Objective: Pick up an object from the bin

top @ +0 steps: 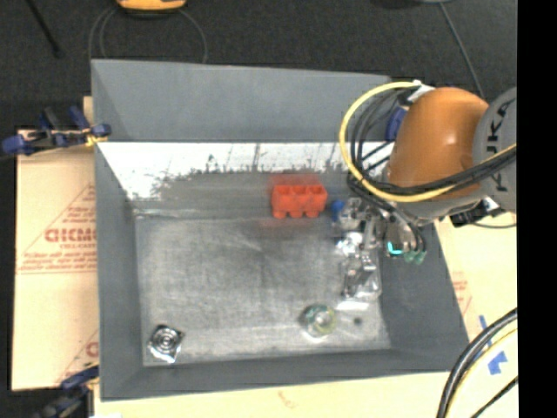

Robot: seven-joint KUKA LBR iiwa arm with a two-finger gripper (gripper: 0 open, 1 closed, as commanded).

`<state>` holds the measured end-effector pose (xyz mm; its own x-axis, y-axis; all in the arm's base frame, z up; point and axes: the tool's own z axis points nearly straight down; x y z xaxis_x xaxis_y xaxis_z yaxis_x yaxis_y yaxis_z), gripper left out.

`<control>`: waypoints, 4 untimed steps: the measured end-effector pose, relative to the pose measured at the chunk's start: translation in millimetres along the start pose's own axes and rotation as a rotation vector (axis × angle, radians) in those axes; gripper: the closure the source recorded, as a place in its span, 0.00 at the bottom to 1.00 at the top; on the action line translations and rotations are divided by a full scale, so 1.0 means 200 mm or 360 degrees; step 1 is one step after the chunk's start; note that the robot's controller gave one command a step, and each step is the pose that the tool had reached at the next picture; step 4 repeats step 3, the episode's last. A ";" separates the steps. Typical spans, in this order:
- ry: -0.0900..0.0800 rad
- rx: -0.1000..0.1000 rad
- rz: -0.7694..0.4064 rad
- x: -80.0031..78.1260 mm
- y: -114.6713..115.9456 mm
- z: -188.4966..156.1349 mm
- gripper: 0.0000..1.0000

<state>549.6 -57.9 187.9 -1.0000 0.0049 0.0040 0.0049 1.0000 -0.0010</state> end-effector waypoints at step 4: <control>-0.0021 0.0009 -0.0914 0.20 -0.21 -0.21 1.00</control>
Offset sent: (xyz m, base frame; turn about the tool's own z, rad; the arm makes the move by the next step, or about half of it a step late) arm -0.0327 0.0177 -0.1149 -0.3130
